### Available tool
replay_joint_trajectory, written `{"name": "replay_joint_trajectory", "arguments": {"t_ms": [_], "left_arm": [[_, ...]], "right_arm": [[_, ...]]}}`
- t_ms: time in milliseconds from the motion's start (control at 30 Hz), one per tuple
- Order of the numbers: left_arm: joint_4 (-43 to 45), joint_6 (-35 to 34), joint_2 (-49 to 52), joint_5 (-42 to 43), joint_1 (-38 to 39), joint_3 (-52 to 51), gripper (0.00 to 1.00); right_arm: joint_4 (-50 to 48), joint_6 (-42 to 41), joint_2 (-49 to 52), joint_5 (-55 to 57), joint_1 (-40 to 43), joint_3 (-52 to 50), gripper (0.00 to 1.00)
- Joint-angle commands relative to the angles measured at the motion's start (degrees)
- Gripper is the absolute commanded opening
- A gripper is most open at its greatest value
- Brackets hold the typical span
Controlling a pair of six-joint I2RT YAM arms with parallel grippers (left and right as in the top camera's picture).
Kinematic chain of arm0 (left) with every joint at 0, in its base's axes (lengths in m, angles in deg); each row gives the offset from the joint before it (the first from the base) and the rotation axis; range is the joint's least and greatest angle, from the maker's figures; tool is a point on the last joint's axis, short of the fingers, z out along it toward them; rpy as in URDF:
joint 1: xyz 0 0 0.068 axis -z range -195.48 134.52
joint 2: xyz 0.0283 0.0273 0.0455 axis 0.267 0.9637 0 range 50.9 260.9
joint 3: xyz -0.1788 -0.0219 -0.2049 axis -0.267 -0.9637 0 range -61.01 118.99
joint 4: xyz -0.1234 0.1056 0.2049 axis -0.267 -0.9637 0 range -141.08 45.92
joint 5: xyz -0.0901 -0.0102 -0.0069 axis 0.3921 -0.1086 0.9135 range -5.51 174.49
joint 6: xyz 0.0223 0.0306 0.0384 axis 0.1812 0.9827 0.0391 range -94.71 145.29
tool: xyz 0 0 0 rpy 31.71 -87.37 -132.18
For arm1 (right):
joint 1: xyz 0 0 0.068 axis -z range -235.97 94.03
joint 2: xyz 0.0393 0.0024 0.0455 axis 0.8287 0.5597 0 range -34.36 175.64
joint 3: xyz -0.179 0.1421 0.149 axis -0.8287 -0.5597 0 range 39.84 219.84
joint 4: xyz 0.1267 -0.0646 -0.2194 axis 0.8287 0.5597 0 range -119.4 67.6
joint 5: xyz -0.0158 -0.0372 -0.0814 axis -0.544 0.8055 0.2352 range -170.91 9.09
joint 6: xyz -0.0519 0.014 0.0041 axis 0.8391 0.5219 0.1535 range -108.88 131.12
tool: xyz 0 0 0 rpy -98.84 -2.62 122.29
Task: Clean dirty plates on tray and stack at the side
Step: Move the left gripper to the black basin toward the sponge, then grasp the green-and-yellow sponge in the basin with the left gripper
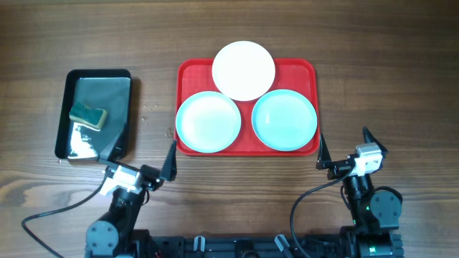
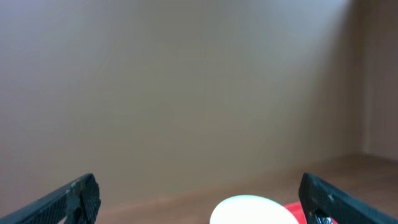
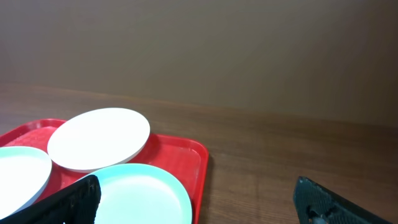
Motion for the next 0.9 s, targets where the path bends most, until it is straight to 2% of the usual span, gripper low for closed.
{"name": "replay_joint_trajectory", "arguments": {"t_ms": [0,33,100,133,167,200,233,267,300,367,433,500,567,600,700,833,867], "left_arm": [[8.9,-0.5,1.4,1.0,0.0,2.4,1.0],[7.4,1.5,3.6,0.1,0.0,5.3,1.0],[-11.9,3.7,21.2,-11.6,0.0,26.6,1.0],[-21.9,3.8,28.5,-13.6,0.0,35.7,1.0],[-36.6,3.8,40.0,-11.4,0.0,49.2,1.0],[-45.4,3.7,49.9,-2.4,0.0,57.9,1.0],[-51.4,3.8,56.1,1.5,0.0,61.9,1.0],[-52.2,-7.5,63.6,-12.3,-1.0,66.2,1.0],[-56.3,-16.4,67.8,-19.0,-2.8,70.7,1.0],[-69.5,-21.5,80.7,-21.6,-10.5,81.3,1.0],[-69.8,-22.3,88.8,-16.5,-16.2,81.8,1.0],[-68.9,-22.3,95.3,-16.1,-18.7,81.8,1.0],[-69.2,-35.0,102.3,-23.8,-21.6,81.8,1.0],[-68.9,-38.4,105.9,-24.0,-23.3,81.8,1.0],[-68.5,-38.4,112.3,-24.0,-23.6,81.6,1.0],[-67.4,-43.2,117.8,-24.0,-24.0,81.3,0.99],[-66.9,-43.3,118.6,-23.9,-24.0,81.3,0.93]], "right_arm": [[-0.2,0.2,0.0,0.7,0.3,-0.1,1.0],[-0.2,0.2,0.0,0.7,0.3,-0.1,1.0],[-0.2,0.2,0.0,0.7,0.3,-0.1,1.0],[-0.2,0.2,0.0,0.7,0.3,-0.1,1.0],[-0.2,0.2,0.0,0.7,0.3,-0.1,1.0],[-0.2,0.2,0.0,0.7,0.3,-0.1,1.0],[-0.2,0.2,0.0,0.7,0.3,-0.1,1.0],[-0.2,0.2,0.0,0.7,0.3,-0.1,1.0],[-0.2,0.2,0.0,0.7,0.3,-0.1,1.0],[-0.2,0.2,0.0,0.7,0.3,-0.1,1.0],[-0.2,0.2,0.0,0.7,0.3,-0.1,1.0],[-0.2,0.2,0.0,0.7,0.3,-0.1,1.0],[-0.2,0.2,0.0,0.7,0.3,-0.1,1.0],[-0.2,0.2,0.0,0.7,0.3,-0.1,1.0],[-0.2,0.2,0.0,0.7,0.3,-0.1,1.0],[-0.2,0.2,0.0,0.7,0.3,-0.1,1.0],[-0.2,0.2,0.0,0.7,0.3,-0.1,1.0]]}}
